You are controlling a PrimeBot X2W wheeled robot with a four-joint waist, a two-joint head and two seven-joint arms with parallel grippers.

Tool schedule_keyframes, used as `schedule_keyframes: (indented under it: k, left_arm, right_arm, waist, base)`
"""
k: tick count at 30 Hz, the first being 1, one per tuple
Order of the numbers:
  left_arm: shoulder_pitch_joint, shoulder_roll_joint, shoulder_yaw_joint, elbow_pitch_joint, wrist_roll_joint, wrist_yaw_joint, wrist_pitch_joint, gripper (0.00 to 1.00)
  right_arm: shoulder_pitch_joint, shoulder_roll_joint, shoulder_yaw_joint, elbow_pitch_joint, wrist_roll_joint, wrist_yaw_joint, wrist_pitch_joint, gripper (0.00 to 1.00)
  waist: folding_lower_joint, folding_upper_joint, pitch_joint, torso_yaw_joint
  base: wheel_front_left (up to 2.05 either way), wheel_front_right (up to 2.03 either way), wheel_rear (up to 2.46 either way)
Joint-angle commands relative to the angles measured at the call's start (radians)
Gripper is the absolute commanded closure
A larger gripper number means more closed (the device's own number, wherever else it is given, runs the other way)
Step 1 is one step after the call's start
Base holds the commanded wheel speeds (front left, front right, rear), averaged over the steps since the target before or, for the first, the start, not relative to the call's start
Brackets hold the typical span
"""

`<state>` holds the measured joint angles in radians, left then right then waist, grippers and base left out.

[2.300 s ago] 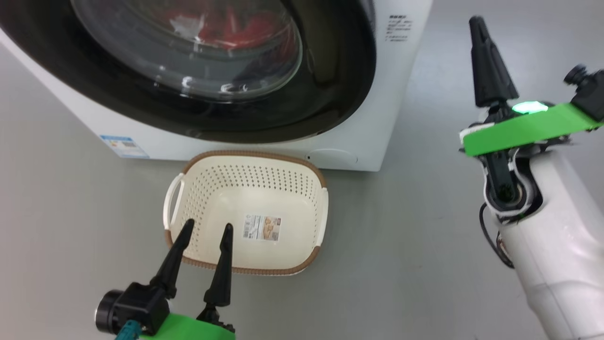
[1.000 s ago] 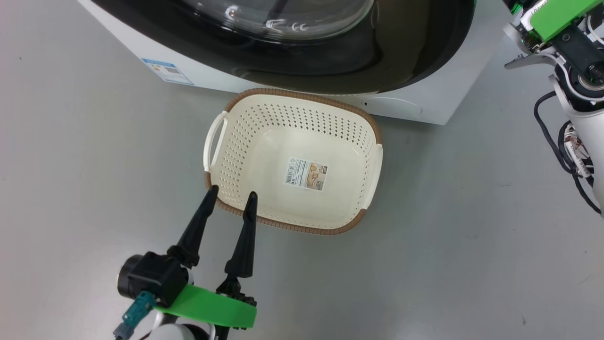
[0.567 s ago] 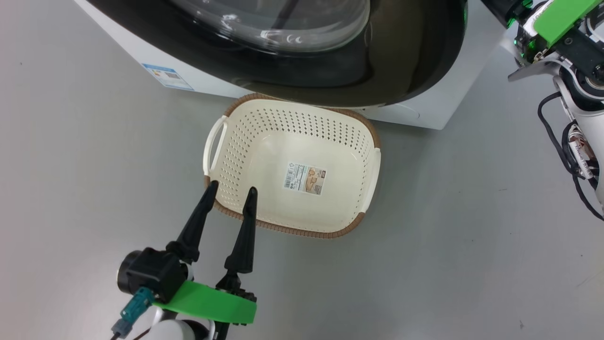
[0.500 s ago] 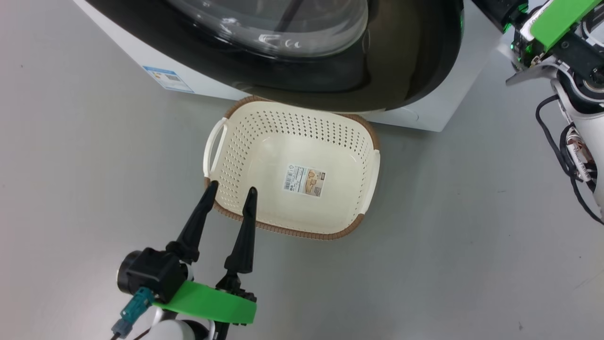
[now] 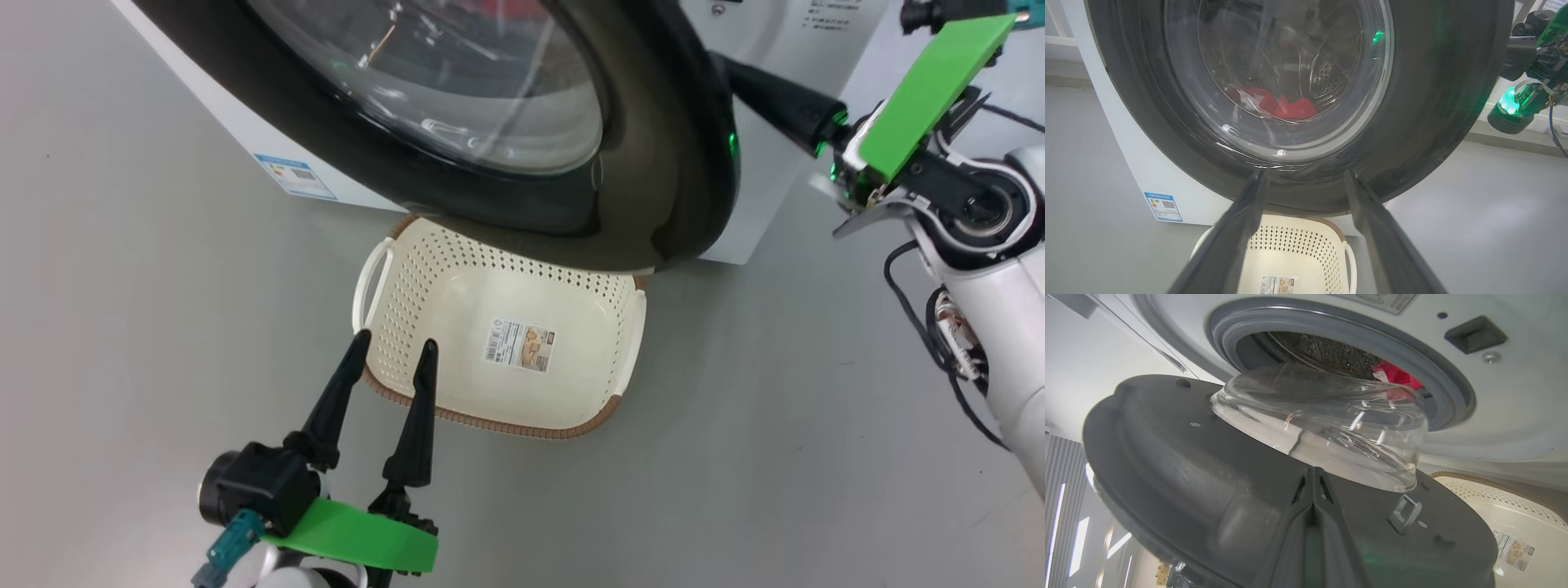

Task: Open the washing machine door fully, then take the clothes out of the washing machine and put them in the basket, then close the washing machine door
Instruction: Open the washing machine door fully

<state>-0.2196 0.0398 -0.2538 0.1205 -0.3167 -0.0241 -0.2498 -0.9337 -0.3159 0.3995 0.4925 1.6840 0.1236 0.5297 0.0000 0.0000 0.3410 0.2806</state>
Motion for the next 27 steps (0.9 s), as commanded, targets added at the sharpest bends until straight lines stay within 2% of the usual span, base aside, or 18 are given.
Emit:
schedule_keyframes:
  k: [1,21,27]
  left_arm:
    - [0.009,0.010,0.038,-0.020,0.009,0.003,-0.012,0.00]
    - [0.046,0.010,0.046,-0.024,0.014,0.004,-0.012,0.00]
    - [0.050,0.010,0.047,-0.027,0.014,0.005,-0.012,0.00]
  right_arm:
    - [0.028,0.028,0.012,-0.039,0.002,0.007,0.014,1.00]
    - [0.167,0.072,0.032,-0.128,-0.001,0.007,0.113,1.00]
    - [0.185,0.083,0.024,-0.138,-0.016,0.007,0.111,1.00]
  waist:
    - [0.0000,0.0000,-0.011,-0.003]
    - [0.0000,0.0000,-0.066,0.002]
    - [0.0000,0.0000,-0.072,0.001]
  base:
    - [0.00,0.00,0.00]
    - [0.00,0.00,0.00]
    - [0.00,0.00,0.00]
